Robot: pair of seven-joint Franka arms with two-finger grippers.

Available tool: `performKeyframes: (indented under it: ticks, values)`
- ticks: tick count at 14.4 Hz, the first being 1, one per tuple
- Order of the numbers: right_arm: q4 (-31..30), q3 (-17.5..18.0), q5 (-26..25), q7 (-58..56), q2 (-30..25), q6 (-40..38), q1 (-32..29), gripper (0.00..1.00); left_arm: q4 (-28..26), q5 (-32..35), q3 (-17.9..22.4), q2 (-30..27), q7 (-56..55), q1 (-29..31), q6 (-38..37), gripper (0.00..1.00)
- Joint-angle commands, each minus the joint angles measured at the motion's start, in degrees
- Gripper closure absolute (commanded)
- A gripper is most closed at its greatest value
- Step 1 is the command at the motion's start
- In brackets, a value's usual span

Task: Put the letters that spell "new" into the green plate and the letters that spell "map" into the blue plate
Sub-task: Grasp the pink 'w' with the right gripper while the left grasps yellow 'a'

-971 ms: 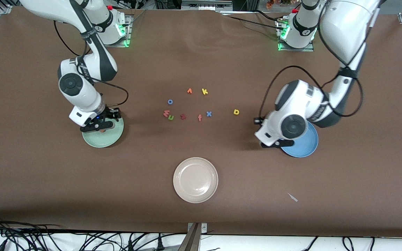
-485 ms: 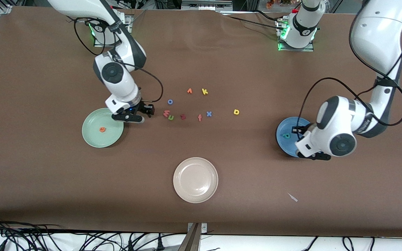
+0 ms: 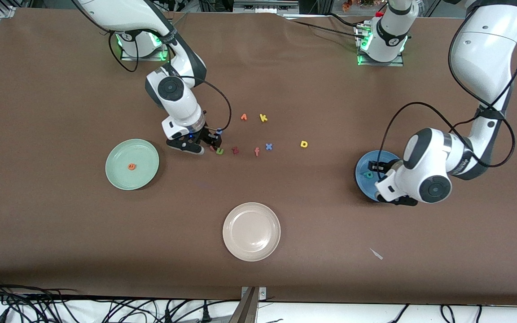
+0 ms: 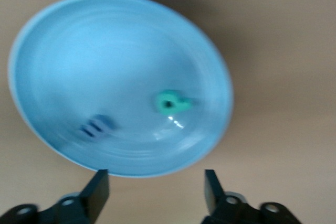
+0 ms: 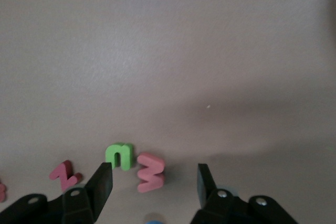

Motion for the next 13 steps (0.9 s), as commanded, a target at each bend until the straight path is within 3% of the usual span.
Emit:
performKeyframes:
  ticks: [1,4,6,7,10,13]
  values:
    - [1.07,-0.04,0.52,0.96,1.46,1.59,0.88,0.27,-0.71,-0.83,-4.95,-1.64,-10.33,-0.52,-1.33,0.0]
    - [1.07,-0.12,0.17,0.96,2.43,2.31,1.41,0.27,-1.15,-2.58,-8.31,-0.94,-19.67,-2.44,-0.55,0.0]
    - [0.64,-0.13,-0.1,0.96,2.78,2.31,1.68,0.27,-3.86,-5.84,-9.35,-1.63,-19.87,-3.59,3.74,0.02]
    - [0.2,-0.13,-0.27,0.87,2.78,2.31,1.68,0.27,-5.09,-5.76,-11.8,-1.38,-19.78,-3.59,5.85,0.02]
    - [-0.51,-0.13,-0.36,0.79,2.69,2.31,1.76,0.29,-11.77,-0.6,-15.5,-1.73,-19.52,-4.65,16.12,0.06]
    - [-1.39,-0.13,-0.71,0.17,2.69,2.31,1.85,0.31,-16.25,8.36,-16.48,-1.73,-19.6,-5.09,23.34,0.08]
